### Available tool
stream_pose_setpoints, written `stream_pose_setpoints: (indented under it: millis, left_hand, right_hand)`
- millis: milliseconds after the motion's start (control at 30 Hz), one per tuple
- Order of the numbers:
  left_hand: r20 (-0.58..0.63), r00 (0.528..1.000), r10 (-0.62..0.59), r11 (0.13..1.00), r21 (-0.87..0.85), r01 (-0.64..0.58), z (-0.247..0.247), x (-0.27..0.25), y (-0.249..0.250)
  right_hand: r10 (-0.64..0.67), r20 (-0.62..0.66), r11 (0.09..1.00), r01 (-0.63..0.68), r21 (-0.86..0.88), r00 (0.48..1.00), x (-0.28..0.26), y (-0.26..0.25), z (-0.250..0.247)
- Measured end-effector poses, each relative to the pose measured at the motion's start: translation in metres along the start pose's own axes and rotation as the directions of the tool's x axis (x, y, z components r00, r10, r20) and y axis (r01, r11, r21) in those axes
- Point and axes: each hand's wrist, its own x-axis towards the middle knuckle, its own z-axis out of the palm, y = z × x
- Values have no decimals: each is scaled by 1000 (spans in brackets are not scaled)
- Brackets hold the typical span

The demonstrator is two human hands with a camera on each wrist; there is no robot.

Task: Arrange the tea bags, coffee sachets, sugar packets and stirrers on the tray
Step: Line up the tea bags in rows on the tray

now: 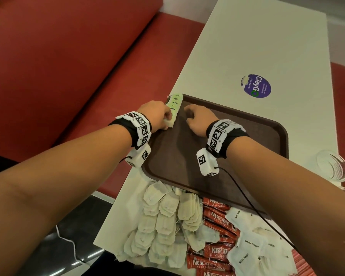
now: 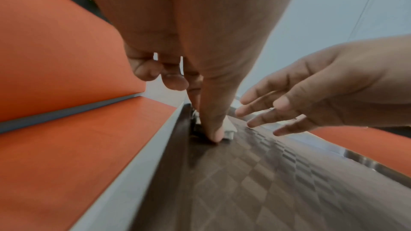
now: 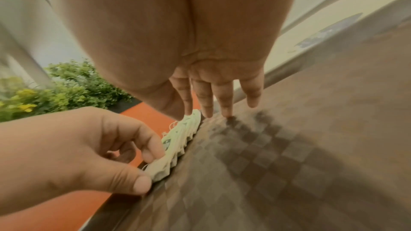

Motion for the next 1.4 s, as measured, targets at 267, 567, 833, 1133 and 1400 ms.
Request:
stream_pose_setpoints:
  millis: [267,567,833,1133,1400]
  left_hand:
    - [-106,990,90,972,-208,-110,-3,-47,5]
    - [319,843,433,895,-42,-444,23,-151,-3]
    - [334,822,462,876,-25,-483,43,-174,-10]
    - [250,853,457,884,-23,-467,35,-168,-11]
    - [80,904,420,905,-104,-412,18,-163,-13]
  right_hand:
    - [-220,-12,971,218,-98,975,-73,-15,-4]
    - [-338,330,909,396,-129,881,-155,-29,38]
    - [-302,385,885,407,-227,872,-174,-25,73]
    - [-303,289,908,367,-201,908,-176,-28,70]
    - [-289,129,955,294,-21,948,-170,-26,58]
